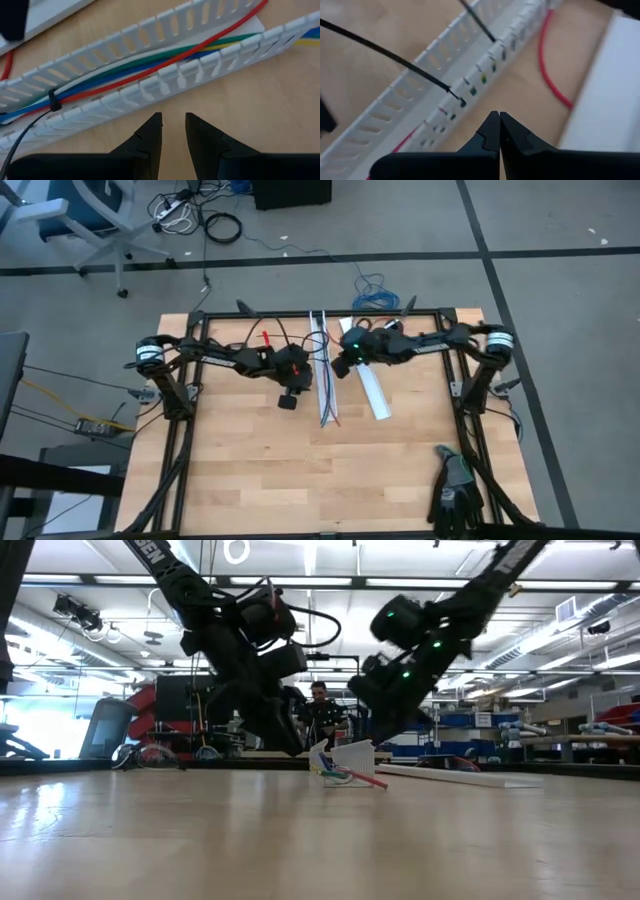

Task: Ziptie cables
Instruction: Close the white cable duct

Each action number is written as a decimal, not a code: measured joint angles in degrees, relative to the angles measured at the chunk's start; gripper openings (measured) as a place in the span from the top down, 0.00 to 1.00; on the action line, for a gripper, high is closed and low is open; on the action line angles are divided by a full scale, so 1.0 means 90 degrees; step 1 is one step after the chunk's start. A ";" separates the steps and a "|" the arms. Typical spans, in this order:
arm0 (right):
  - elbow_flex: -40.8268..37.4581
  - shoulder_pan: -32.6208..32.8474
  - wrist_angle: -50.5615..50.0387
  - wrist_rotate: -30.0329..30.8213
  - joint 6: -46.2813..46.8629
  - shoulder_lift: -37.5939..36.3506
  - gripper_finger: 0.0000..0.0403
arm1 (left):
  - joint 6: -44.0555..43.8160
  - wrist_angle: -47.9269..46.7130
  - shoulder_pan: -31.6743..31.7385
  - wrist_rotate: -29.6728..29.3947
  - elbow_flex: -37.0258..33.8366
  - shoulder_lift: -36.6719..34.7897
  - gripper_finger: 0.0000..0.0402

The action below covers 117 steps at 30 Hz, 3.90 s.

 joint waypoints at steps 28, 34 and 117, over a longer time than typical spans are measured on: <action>0.2065 -0.0278 -0.2782 -0.0258 -0.2361 0.0214 1.00 | -0.1161 0.1320 -0.0229 -0.0412 -0.0002 0.0273 0.77; 0.0508 0.0123 -0.3129 0.0385 -0.1551 -0.1599 1.00 | -0.0872 0.0684 -0.0253 -0.1046 -0.0082 -0.0631 0.77; -0.1102 0.3934 -0.2061 0.3975 0.2499 -0.2032 1.00 | -0.1854 0.2312 -0.0221 -0.1676 -0.2348 -0.2381 0.77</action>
